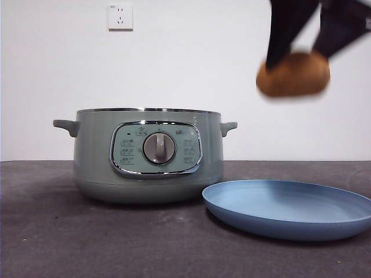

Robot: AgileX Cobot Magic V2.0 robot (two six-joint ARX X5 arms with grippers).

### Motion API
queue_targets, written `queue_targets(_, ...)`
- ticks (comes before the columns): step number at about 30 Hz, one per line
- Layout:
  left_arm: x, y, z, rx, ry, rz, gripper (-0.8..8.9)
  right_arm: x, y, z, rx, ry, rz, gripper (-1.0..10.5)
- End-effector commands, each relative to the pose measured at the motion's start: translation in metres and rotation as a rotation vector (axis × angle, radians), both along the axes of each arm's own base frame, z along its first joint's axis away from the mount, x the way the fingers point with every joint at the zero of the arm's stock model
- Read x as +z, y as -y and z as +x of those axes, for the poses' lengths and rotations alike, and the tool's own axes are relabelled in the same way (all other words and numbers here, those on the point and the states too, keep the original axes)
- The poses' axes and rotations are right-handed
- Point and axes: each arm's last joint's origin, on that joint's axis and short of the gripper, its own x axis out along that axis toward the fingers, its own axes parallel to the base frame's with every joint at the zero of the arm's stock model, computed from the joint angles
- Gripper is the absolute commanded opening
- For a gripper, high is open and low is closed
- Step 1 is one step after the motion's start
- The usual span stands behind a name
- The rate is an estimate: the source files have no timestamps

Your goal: Take the potato out from the steamer,put the potato on the plate,close the lid

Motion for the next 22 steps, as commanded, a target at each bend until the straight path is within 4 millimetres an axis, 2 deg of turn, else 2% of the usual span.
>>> queue_targets(1, 0.007, -0.001, -0.004, -0.007, 0.065, -0.015, -0.09, -0.033, -0.001, 0.002, -0.018, -0.033, 0.013, -0.1)
queue_targets(5, 0.006, -0.001, -0.004, -0.007, 0.063, -0.015, -0.09, -0.067, -0.003, 0.005, -0.025, -0.047, 0.033, -0.1)
queue_targets(11, 0.006, -0.001, -0.004, -0.008, 0.063, -0.015, -0.09, -0.103, -0.006, 0.012, -0.031, -0.069, 0.02, -0.1)
queue_targets(19, 0.006, 0.0, -0.001, -0.008, 0.057, -0.013, -0.09, -0.13, -0.011, 0.023, -0.048, -0.132, -0.013, -0.1)
queue_targets(22, 0.005, 0.002, 0.006, -0.012, 0.042, -0.005, -0.09, -0.132, -0.01, 0.023, -0.057, -0.148, -0.018, 0.6)
